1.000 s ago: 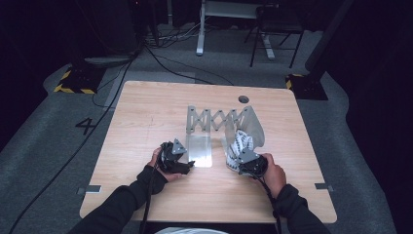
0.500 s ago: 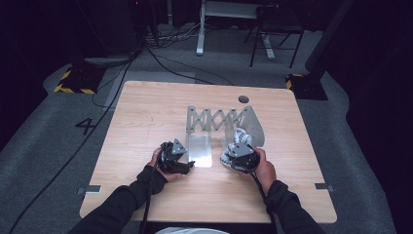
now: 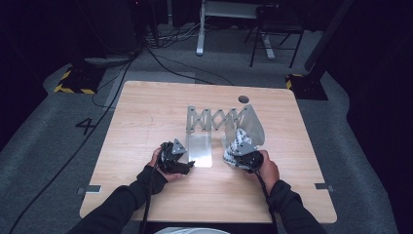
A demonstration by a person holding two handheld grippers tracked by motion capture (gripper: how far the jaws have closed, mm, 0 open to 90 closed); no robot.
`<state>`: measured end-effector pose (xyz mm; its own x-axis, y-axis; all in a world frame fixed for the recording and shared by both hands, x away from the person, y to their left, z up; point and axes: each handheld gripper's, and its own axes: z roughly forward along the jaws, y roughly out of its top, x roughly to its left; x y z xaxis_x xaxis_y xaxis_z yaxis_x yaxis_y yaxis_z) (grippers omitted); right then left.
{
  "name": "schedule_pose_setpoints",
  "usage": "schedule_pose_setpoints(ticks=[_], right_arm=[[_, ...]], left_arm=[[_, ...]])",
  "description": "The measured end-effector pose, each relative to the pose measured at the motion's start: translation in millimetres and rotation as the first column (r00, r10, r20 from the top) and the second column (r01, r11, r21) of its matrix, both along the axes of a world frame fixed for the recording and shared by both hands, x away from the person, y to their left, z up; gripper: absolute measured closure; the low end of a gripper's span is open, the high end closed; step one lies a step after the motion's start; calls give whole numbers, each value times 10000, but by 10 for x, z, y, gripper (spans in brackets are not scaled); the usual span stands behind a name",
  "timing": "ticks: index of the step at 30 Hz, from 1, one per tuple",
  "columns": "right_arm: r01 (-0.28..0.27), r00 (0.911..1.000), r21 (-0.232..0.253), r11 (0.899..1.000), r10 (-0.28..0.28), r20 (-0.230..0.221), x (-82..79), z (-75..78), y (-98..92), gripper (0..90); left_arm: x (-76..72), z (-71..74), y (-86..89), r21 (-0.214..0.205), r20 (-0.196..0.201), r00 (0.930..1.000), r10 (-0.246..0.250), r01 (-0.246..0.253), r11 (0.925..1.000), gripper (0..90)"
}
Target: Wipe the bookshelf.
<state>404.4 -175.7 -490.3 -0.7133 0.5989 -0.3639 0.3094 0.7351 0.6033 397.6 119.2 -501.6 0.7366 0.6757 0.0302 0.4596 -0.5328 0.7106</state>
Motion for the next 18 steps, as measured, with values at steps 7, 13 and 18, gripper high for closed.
schedule_pose_setpoints(ticks=[7,13,18], right_arm=[[212,9996,-508,9985,-203,170,-76,73,-81,788],[616,9825,187,9979,-639,1750,-249,339,-199,792],[734,9543,997,9923,-989,2820,-373,575,-237,792]], left_arm=[[0,0,-1,-12,-6,10000,4,-4,10000,276],[1,0,0,-20,-20,10000,-17,17,10000,275],[3,0,1,-38,-51,10000,-57,57,10000,278]])
